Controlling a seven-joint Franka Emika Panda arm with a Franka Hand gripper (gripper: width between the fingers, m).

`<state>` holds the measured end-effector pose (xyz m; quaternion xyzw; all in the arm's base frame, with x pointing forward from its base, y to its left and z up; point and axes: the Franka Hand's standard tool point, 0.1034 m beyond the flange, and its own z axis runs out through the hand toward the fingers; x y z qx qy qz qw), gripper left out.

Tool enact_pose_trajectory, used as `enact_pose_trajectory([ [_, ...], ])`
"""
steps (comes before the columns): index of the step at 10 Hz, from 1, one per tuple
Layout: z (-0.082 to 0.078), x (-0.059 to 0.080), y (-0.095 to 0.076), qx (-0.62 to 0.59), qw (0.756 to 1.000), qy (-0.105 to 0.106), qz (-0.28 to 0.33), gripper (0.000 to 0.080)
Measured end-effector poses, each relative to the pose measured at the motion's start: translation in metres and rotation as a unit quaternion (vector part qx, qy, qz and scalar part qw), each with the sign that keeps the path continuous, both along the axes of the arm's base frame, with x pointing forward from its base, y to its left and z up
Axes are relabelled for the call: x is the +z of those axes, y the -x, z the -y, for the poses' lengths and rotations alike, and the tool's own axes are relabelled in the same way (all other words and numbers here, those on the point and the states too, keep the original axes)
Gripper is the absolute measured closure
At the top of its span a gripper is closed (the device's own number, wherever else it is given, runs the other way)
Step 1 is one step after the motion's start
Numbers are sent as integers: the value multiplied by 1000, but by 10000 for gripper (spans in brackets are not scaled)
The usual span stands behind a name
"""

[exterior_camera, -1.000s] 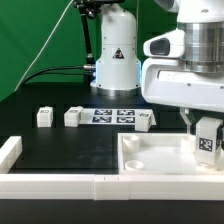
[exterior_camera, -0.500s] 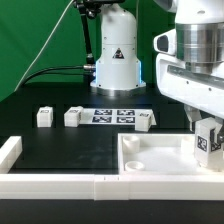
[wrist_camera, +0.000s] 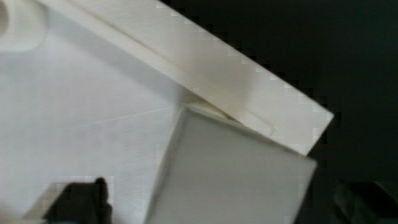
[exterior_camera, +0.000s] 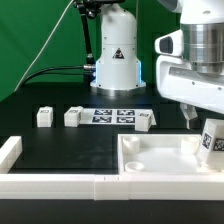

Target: Assemble one leg

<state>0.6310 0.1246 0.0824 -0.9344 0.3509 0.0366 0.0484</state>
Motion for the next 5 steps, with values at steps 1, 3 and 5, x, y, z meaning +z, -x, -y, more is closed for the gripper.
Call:
enact_pose_trajectory([
  [1, 0, 0, 0, 73, 997, -3, 9, 155],
  [3, -1, -1, 1, 195, 980, -7, 23, 151],
  [5, -1, -1, 1, 295, 955, -7, 33, 151],
])
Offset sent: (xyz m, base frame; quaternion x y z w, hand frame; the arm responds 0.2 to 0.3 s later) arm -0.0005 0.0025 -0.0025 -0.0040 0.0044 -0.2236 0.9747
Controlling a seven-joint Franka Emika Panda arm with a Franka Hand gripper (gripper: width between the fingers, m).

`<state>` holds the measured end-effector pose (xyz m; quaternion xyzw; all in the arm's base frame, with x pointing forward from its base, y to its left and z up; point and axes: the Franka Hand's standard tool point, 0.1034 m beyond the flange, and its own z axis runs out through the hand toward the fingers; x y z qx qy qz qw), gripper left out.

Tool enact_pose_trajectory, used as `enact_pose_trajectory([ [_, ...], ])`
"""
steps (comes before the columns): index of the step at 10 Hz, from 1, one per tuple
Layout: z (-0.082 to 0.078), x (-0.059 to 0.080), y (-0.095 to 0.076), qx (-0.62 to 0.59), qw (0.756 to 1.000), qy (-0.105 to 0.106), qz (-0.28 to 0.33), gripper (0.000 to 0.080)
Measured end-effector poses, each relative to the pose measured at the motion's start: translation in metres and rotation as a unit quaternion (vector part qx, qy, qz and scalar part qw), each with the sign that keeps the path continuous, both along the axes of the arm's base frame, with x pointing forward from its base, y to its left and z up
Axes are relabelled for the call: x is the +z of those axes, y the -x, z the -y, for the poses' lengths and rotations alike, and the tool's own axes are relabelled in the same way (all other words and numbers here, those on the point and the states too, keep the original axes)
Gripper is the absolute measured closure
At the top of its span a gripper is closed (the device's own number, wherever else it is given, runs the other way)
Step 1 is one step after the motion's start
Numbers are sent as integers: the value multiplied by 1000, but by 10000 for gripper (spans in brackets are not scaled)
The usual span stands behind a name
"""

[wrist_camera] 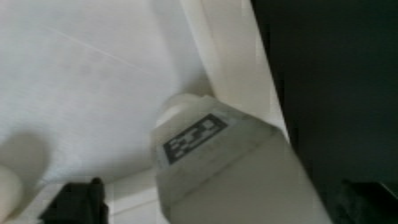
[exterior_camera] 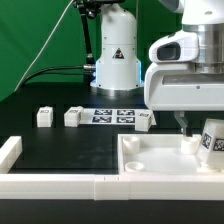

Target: Assemble one leg

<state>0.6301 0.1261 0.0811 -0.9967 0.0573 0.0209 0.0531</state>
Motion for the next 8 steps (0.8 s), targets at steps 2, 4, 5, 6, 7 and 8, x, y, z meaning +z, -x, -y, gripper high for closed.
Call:
enact_pose_trajectory([
  [2, -1, 0, 0, 76, 997, -1, 8, 151],
  [4, 0, 0, 0, 97, 995, -2, 10, 151],
  [5, 0, 0, 0, 98, 995, -2, 10, 234],
  [6, 0, 0, 0, 98, 995, -2, 10, 369],
  [7, 0, 0, 0, 98, 995, -2, 11, 369],
  [8, 4, -1, 0, 96, 995, 0, 10, 496],
])
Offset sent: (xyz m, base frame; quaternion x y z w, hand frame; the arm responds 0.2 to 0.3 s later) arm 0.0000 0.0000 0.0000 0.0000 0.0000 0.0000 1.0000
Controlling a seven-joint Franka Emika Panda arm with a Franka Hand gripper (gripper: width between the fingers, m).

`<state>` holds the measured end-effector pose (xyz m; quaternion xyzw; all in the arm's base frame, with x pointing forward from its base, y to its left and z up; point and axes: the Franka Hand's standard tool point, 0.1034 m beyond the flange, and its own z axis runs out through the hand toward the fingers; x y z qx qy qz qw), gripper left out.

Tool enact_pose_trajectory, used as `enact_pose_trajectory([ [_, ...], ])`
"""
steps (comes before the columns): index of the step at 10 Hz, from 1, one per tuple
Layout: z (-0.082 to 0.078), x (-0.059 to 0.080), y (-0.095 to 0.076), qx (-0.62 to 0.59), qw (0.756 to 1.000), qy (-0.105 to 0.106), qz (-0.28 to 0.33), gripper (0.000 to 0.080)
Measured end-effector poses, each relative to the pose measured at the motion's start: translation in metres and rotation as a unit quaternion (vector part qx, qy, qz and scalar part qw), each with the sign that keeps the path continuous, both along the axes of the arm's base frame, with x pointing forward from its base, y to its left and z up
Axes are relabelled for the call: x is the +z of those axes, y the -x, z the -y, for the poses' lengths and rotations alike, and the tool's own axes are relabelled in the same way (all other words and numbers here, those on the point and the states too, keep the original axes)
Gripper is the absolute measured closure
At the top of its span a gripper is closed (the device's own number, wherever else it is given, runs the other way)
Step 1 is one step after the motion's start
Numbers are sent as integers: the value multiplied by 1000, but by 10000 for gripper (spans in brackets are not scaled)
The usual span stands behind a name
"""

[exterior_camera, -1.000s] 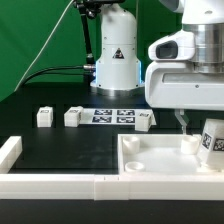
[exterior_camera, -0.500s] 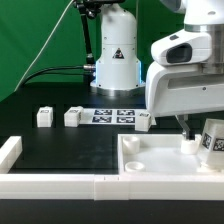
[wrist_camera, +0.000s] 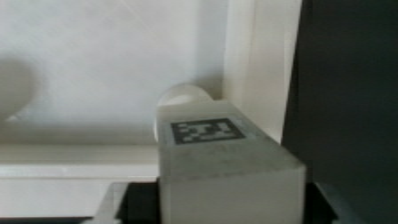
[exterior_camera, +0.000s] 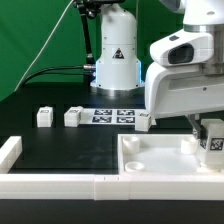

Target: Assemble one leg

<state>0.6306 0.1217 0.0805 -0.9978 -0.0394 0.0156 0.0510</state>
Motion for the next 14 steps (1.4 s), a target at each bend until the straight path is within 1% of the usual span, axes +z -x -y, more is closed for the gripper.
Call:
enact_pose_trajectory([
  [2, 2, 0, 0, -20, 1000, 0, -2, 500],
  [3, 5, 0, -1, -43, 999, 0, -4, 502],
  [5, 5, 0, -1, -148, 989, 1, -14, 504],
  [7, 4, 0, -1, -302, 953, 5, -31, 504],
  [8, 4, 0, -1, -333, 942, 6, -35, 504],
  [9, 4, -1, 0, -406, 913, 9, -43, 504],
  [11, 3, -2, 1, -510, 858, 11, -58, 504],
  [12, 2, -3, 1, -544, 837, 11, -64, 504],
  [13, 0, -3, 1, -586, 807, 9, -71, 504],
  [14, 0, -3, 1, -618, 782, 8, -76, 505],
])
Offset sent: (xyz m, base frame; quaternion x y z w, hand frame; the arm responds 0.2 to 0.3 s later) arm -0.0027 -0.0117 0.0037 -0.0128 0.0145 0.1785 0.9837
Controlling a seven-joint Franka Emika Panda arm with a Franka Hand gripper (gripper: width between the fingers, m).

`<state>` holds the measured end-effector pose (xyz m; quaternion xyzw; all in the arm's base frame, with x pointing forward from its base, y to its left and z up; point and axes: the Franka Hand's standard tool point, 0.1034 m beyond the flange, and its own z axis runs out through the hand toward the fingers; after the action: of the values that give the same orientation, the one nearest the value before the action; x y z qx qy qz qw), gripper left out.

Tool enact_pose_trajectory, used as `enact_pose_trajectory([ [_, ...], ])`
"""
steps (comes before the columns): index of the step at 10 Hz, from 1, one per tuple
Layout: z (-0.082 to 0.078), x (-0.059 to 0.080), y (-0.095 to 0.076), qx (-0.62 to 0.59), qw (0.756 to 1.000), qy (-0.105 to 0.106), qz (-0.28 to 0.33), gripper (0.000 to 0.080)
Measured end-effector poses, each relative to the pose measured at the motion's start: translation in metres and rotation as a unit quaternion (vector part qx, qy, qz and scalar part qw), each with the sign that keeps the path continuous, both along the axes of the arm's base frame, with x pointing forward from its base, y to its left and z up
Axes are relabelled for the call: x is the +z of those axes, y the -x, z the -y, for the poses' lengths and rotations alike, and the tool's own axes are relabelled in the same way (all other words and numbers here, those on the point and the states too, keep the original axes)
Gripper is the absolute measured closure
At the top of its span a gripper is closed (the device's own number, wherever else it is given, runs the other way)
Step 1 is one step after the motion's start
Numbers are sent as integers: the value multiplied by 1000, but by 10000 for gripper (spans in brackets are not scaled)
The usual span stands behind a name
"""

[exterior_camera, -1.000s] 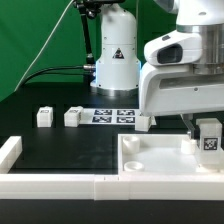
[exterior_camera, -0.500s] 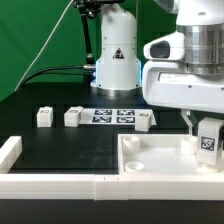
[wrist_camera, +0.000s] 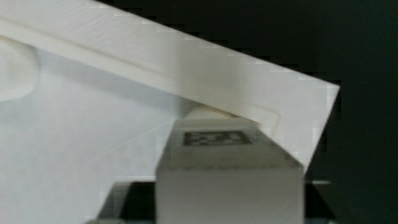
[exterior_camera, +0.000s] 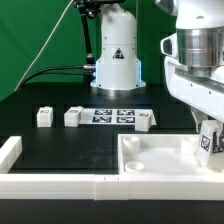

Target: Assemble one leg

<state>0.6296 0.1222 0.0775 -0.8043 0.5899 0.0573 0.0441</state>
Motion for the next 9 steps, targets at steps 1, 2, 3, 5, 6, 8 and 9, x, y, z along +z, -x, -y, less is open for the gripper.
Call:
enact_pose_trajectory([
  [1, -1, 0, 0, -20, 1000, -2, -3, 505],
  [2, -2, 0, 0, -30, 1000, -2, -4, 505],
  [3, -2, 0, 0, -15, 1000, -3, -2, 402],
  [5, -3, 0, 0, 9, 1000, -4, 1, 185],
  [6, -3, 0, 0, 70, 998, -5, 10, 185],
  [8, -5, 1, 1, 201, 979, -11, 25, 152],
  [9, -7, 2, 1, 267, 963, -13, 33, 152],
])
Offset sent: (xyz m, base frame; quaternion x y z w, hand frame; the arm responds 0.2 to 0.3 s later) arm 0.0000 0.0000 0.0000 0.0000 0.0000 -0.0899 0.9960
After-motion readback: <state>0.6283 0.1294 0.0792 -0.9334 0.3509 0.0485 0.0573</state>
